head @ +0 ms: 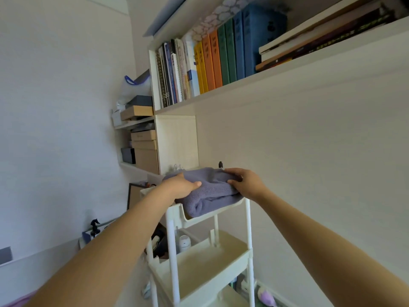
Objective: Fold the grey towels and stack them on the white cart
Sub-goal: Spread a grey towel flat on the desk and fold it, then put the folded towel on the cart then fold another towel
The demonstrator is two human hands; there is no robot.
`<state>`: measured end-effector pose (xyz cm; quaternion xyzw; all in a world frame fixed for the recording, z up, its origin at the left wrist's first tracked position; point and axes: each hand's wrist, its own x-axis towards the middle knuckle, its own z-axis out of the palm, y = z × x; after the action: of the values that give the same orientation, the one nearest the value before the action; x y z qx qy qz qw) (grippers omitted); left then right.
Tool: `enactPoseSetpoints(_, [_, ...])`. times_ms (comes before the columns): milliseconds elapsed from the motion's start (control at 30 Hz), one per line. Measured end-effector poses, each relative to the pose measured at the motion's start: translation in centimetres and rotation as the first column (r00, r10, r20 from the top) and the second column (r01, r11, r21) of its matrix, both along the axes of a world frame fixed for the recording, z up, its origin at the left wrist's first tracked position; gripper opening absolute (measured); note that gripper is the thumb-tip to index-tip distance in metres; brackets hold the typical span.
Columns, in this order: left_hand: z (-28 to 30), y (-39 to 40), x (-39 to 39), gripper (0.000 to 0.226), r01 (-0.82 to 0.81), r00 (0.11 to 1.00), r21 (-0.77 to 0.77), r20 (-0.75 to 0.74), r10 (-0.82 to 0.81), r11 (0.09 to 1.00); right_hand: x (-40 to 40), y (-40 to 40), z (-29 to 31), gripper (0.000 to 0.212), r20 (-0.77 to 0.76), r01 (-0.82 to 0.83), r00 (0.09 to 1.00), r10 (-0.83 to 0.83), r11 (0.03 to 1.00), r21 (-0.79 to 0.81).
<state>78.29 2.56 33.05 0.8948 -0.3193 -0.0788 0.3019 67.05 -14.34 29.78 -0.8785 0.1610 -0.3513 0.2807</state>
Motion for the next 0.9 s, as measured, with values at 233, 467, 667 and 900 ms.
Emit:
enactPoseSetpoints(233, [0.1, 0.1, -1.3, 0.069, 0.046, 0.990, 0.242, 0.116, -0.076, 0.969, 0.9, 0.2, -1.6, 0.036, -0.161, 0.180, 0.959, -0.232, 0.941, -0.285])
enactPoseSetpoints(467, [-0.2, 1.4, -1.5, 0.059, -0.011, 0.954, 0.111, 0.300, -0.023, 0.994, -1.2, 0.4, -1.9, 0.031, 0.011, 0.213, 0.976, -0.219, 0.938, -0.274])
enactPoseSetpoints(667, [-0.9, 2.0, -7.9, 0.031, 0.168, 0.826, -0.200, 0.562, -0.028, 0.965, -6.7, 3.2, -1.5, 0.030, 0.159, 0.212, 0.966, -0.205, 0.977, -0.031])
enactPoseSetpoints(900, [-6.1, 0.3, -17.3, 0.021, 0.522, 0.849, -0.434, 0.343, -0.401, 0.734, -19.2, 7.1, -4.5, 0.026, 0.231, 0.379, 0.898, -0.376, 0.925, 0.030])
